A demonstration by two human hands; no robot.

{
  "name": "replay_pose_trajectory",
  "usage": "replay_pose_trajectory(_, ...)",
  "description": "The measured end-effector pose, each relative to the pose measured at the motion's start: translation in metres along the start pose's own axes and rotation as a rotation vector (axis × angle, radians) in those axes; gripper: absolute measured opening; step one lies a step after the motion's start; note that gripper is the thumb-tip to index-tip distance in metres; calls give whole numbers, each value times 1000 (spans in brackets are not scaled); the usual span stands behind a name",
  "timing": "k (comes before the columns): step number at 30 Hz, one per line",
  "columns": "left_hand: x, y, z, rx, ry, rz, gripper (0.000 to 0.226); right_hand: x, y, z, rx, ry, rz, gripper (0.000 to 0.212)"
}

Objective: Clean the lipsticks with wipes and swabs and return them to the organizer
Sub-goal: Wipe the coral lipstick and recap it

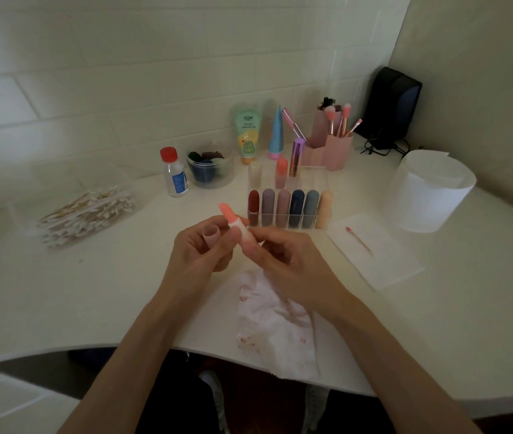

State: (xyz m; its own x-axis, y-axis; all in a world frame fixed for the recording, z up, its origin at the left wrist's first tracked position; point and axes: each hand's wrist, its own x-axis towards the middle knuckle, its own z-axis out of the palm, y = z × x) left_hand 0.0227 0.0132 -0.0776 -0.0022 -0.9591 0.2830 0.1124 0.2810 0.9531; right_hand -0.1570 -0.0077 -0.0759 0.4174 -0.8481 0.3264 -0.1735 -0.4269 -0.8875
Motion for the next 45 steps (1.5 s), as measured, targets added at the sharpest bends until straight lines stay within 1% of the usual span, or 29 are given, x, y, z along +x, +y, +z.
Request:
replay_pose_trajectory(3,-1,1,2,19,-32,-8,24,0,0,0,0,-33,17,24)
replay_pose_trajectory(5,-2,2,3,59,-18,7,26,0,0,1,-39,-34,27,22)
replay_pose_trajectory(7,-3,2,3,120,18,37,26,-1,-1,1,-63,8,55,21)
replay_pose_trajectory(9,-4,3,5,160,46,67,25,-1,0,2,-62,89,94,24)
replay_pose_trajectory(11,-6,4,9,175,44,83,24,-1,0,3,-34,158,115,28)
replay_pose_trajectory(12,-7,4,10,174,40,82,23,-2,0,3,2,166,125,30)
replay_pose_trajectory(14,-6,5,10,160,39,73,23,-2,-5,2,97,121,147,33)
replay_pose_trajectory(16,-5,5,6,175,45,74,23,-3,-11,1,122,35,129,31)
replay_pose_trajectory(18,-3,4,2,168,65,63,23,-4,-13,2,92,-4,92,27)
replay_pose_trajectory(22,-4,3,3,152,69,57,26,-4,-8,1,2,80,80,24)
replay_pose_trajectory(24,-5,2,5,144,63,57,26,-4,-6,0,30,112,96,28)
replay_pose_trajectory(27,-4,3,4,168,69,51,26,-3,-7,1,86,62,91,30)
replay_pose_trajectory(30,-5,5,2,183,67,54,27,-3,-7,3,10,30,43,33)
replay_pose_trajectory(35,-6,5,5,171,109,50,22,-5,-9,-1,25,108,39,26)
replay_pose_trajectory(38,-7,9,8,187,127,70,19,-5,-8,-1,29,146,49,27)
replay_pose_trajectory(42,-6,11,9,181,150,68,20,-4,-7,1,17,154,42,28)
replay_pose_trajectory(45,-6,9,8,188,138,72,17,-4,-7,2,-3,184,32,30)
